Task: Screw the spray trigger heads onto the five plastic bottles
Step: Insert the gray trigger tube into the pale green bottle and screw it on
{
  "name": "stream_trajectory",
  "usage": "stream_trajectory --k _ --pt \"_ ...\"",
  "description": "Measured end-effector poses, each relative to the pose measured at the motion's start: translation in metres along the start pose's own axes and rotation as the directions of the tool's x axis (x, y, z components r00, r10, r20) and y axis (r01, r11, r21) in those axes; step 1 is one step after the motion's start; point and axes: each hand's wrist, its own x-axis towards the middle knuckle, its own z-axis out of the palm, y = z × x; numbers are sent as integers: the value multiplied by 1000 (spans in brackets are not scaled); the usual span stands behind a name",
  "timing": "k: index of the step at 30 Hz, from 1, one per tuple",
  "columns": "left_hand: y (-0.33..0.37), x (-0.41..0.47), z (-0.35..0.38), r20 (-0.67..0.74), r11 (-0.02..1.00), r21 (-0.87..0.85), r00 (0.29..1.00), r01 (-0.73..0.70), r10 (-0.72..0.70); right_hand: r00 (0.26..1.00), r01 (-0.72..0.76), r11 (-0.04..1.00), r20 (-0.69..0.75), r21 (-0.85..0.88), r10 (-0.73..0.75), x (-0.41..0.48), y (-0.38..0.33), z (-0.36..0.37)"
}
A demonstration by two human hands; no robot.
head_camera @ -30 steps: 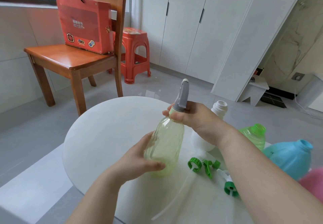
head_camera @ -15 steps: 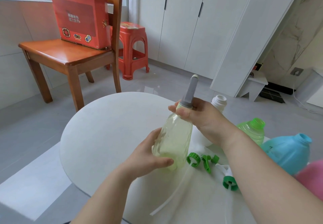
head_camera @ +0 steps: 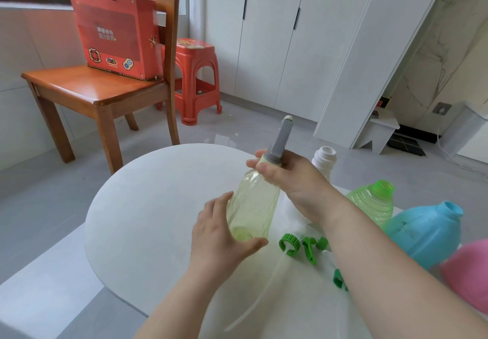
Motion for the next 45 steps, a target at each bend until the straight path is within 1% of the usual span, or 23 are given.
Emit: stream_trajectory --k 2,4,6,9,11,12,14,16,17,18,19,20,22,24,26,28,31,33,35,38,39,43,45 --pt "-5 6 -13 217 980 -196 976 38 6 998 1 999 61 41 -3 0 1 -5" --pt "-9 13 -28 427 908 -393 903 148 38 993 -4 1000 115 29 1 0 1 -10" --pt "-14 20 -33 500 869 -460 862 181 86 987 -11 1000 162 5 10 -1 2 -14" --pt "-13 25 -27 485 868 -465 871 174 85 990 -6 1000 140 15 4 -1 1 -13" --pt "-10 25 -22 434 887 -438 898 142 70 1000 11 1000 11 7 -11 1 3 -9" --pt "-8 24 -18 388 911 -397 920 108 60 997 12 1000 -76 -16 -13 2 4 -7" --pt "-3 18 -7 226 969 -246 973 9 49 974 -2 999 -227 -53 -10 4 7 -5" --pt "5 7 7 46 992 -117 997 -52 58 960 -8 999 -279 -35 -2 4 7 -5" --pt "7 3 12 -1 994 -92 998 -61 61 961 -9 1000 -276 -17 4 4 8 -5" --pt "8 2 16 -5 994 -93 998 -64 64 965 -8 1000 -262 11 11 4 9 -5" --pt "7 2 16 40 991 -122 997 -62 67 971 -3 999 -240 48 14 3 10 -5" --pt "4 4 13 132 983 -177 989 -47 71 976 7 996 -216 94 14 2 11 -5" --pt "0 13 3 359 950 -309 930 43 75 987 26 983 -160 184 4 1 15 -7" --pt "-4 18 -7 466 924 -369 880 102 89 996 34 971 -93 235 -12 -2 15 -10" --pt "-6 20 -9 461 927 -362 883 97 87 999 19 971 -47 237 -8 -4 13 -12" --pt "-7 18 -6 407 941 -333 910 68 77 999 6 983 -42 184 2 -3 10 -10" --pt "0 8 9 236 970 -244 969 -11 70 991 30 999 -130 14 -28 -1 7 -5" --pt "3 3 18 153 976 -212 985 -46 79 985 56 998 -159 -20 -59 -2 9 0" --pt "4 4 18 194 974 -221 977 -43 87 986 70 998 -154 2 -69 -4 12 3" --pt "0 11 7 420 951 -305 904 60 78 989 82 994 -131 79 -71 -7 13 -5" --pt "-3 13 4 457 948 -309 886 70 84 991 81 991 -114 108 -68 -9 13 -9" --pt "-7 10 10 374 973 -229 925 25 64 997 68 985 -55 157 -60 -10 13 -15" --pt "-4 7 14 279 985 -172 959 8 41 994 79 978 -89 192 -62 -8 13 -12"
